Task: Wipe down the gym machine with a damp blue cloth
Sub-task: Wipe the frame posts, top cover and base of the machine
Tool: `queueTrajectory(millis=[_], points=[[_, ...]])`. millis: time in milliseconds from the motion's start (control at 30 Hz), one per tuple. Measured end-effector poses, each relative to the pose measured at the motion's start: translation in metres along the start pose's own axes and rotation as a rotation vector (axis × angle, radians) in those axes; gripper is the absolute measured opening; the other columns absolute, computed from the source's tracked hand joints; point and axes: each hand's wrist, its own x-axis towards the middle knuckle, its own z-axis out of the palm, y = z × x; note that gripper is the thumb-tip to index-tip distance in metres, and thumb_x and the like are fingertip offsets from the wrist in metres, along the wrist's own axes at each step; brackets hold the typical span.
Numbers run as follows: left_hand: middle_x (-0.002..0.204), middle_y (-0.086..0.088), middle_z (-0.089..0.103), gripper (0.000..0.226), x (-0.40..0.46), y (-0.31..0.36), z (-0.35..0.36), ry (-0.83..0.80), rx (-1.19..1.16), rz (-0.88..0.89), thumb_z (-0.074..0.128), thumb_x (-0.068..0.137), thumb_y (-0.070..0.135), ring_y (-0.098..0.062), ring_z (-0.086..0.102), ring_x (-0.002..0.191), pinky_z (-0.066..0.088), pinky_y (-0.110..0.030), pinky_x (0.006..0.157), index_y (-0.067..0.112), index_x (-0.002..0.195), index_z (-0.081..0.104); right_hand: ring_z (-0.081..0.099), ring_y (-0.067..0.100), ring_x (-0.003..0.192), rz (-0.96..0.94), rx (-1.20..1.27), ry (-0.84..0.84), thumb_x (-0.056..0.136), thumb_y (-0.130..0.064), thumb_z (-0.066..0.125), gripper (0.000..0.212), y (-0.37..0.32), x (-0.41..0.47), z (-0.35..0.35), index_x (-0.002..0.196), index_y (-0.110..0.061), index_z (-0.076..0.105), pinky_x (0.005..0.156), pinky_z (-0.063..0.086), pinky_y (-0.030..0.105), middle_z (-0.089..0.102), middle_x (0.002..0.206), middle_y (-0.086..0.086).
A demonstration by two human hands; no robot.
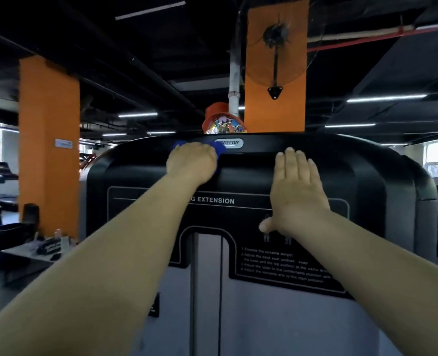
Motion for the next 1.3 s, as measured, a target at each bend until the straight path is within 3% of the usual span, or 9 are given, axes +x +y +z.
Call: queueTrajectory(millis=[100, 167, 333, 500, 633, 733, 900, 1033, 1300], points=[[0.137, -0.010, 0.057, 0.059, -0.025, -0.006, 0.020, 0.176, -0.121, 0.296, 0.018, 0.098, 0.038, -0.027, 0.046, 0.131, 0.029, -0.039, 0.113, 0.010, 0.132, 0.058, -0.029, 0.032, 0.145, -0.092, 0.080, 0.049, 0.070, -0.069, 0.071, 0.143, -0.024, -0.004, 0.005, 0.146, -0.003, -0.031, 0.120, -0.013, 0.047, -0.037, 0.154, 0.017], [0.140, -0.010, 0.055, 0.058, -0.024, -0.046, 0.027, 0.195, -0.120, 0.317, 0.021, 0.099, 0.038, -0.026, 0.043, 0.135, 0.024, -0.039, 0.116, 0.010, 0.137, 0.054, -0.030, 0.032, 0.145, -0.137, 0.133, 0.087, 0.072, -0.071, 0.068, 0.140, -0.045, -0.008, 0.012, 0.147, -0.005, -0.029, 0.120, -0.013, 0.047, -0.036, 0.154, 0.017], [0.153, -0.013, 0.039, 0.047, -0.020, -0.106, 0.038, 0.274, -0.137, -0.172, 0.026, 0.105, 0.029, -0.026, 0.023, 0.147, 0.009, -0.045, 0.120, 0.010, 0.145, 0.044, -0.032, 0.038, 0.142, -0.052, 0.223, 0.164, 0.074, -0.074, 0.061, 0.138, -0.076, -0.005, 0.023, 0.145, 0.001, -0.031, 0.120, -0.013, 0.049, -0.038, 0.151, 0.024], [0.160, 0.001, 0.024, 0.053, -0.064, -0.116, 0.062, 0.374, -0.157, 0.071, 0.016, 0.104, 0.039, -0.016, 0.006, 0.151, 0.000, -0.039, 0.123, 0.023, 0.152, 0.031, -0.032, 0.041, 0.141, -0.015, 0.195, 0.245, 0.074, -0.076, 0.057, 0.140, -0.085, -0.002, 0.037, 0.140, 0.004, -0.038, 0.118, -0.015, 0.051, -0.041, 0.147, 0.027], [0.164, -0.002, 0.011, 0.052, -0.050, -0.164, 0.059, 0.330, -0.231, -0.272, 0.016, 0.106, 0.038, -0.017, -0.004, 0.151, -0.002, -0.044, 0.123, 0.021, 0.155, 0.022, -0.034, 0.044, 0.139, 0.001, 0.202, 0.239, 0.076, -0.074, 0.058, 0.140, -0.088, 0.001, 0.038, 0.136, 0.006, -0.040, 0.114, -0.020, 0.052, -0.044, 0.144, 0.030], [0.165, -0.005, 0.004, 0.051, -0.057, -0.109, 0.070, 0.407, -0.350, -0.431, 0.022, 0.106, 0.033, -0.024, -0.009, 0.151, -0.003, -0.051, 0.121, 0.022, 0.156, 0.020, -0.033, 0.046, 0.139, 0.021, 0.195, 0.229, 0.078, -0.069, 0.061, 0.140, -0.096, 0.002, 0.034, 0.135, 0.009, -0.040, 0.112, -0.019, 0.054, -0.043, 0.143, 0.033], [0.162, -0.002, 0.019, 0.053, -0.080, -0.053, 0.082, 0.460, -0.209, 0.065, 0.019, 0.103, 0.037, -0.019, 0.002, 0.152, -0.001, -0.047, 0.122, 0.023, 0.153, 0.027, -0.018, 0.034, 0.148, -0.094, 0.259, 0.311, 0.080, -0.060, 0.067, 0.126, -0.077, -0.006, 0.029, 0.150, -0.003, -0.022, 0.120, -0.011, 0.046, -0.026, 0.158, 0.016], [0.157, -0.001, 0.032, 0.057, -0.059, -0.035, 0.064, 0.497, -0.256, -0.107, 0.015, 0.100, 0.041, -0.019, 0.012, 0.150, 0.000, -0.046, 0.123, 0.022, 0.148, 0.040, 0.003, 0.026, 0.150, -0.058, 0.372, 0.491, 0.079, -0.050, 0.073, 0.107, -0.036, -0.008, 0.019, 0.155, -0.012, 0.007, 0.123, -0.002, 0.040, 0.000, 0.163, 0.008], [0.146, -0.001, 0.049, 0.050, -0.058, 0.106, 0.054, 0.469, -0.200, 0.196, 0.024, 0.100, 0.034, -0.021, 0.033, 0.143, 0.012, -0.045, 0.122, 0.019, 0.141, 0.050, -0.015, 0.030, 0.150, 0.145, 0.294, 0.474, 0.083, -0.044, 0.071, 0.111, 0.032, -0.016, 0.028, 0.155, -0.008, -0.006, 0.118, -0.013, 0.042, -0.021, 0.161, 0.014]])
